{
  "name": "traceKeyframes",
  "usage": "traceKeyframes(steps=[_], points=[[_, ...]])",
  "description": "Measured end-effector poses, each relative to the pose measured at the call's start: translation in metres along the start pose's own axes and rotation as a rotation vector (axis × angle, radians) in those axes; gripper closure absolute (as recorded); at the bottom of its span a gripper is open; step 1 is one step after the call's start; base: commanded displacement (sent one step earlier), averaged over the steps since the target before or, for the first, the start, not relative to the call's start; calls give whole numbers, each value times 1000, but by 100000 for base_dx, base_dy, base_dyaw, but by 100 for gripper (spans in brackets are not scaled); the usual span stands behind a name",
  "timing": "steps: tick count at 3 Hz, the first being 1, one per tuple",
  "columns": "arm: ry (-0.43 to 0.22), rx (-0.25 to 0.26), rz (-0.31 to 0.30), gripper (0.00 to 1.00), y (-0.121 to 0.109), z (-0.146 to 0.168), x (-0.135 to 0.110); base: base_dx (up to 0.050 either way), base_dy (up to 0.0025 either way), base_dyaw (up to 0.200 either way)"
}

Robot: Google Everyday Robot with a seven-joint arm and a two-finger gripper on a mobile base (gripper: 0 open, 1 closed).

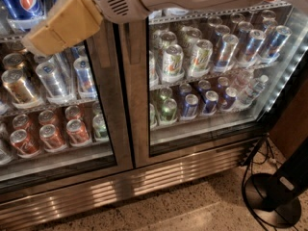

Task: Open left fridge door

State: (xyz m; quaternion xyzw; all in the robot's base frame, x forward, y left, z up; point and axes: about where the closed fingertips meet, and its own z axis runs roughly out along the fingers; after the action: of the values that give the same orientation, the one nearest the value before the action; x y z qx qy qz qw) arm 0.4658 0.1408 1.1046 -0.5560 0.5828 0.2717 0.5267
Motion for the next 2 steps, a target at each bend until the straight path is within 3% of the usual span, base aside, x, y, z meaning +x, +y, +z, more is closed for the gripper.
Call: traceKeyframes(steps=[2], points=[[79, -16, -56, 0, -5, -17, -39, 0, 0, 0]])
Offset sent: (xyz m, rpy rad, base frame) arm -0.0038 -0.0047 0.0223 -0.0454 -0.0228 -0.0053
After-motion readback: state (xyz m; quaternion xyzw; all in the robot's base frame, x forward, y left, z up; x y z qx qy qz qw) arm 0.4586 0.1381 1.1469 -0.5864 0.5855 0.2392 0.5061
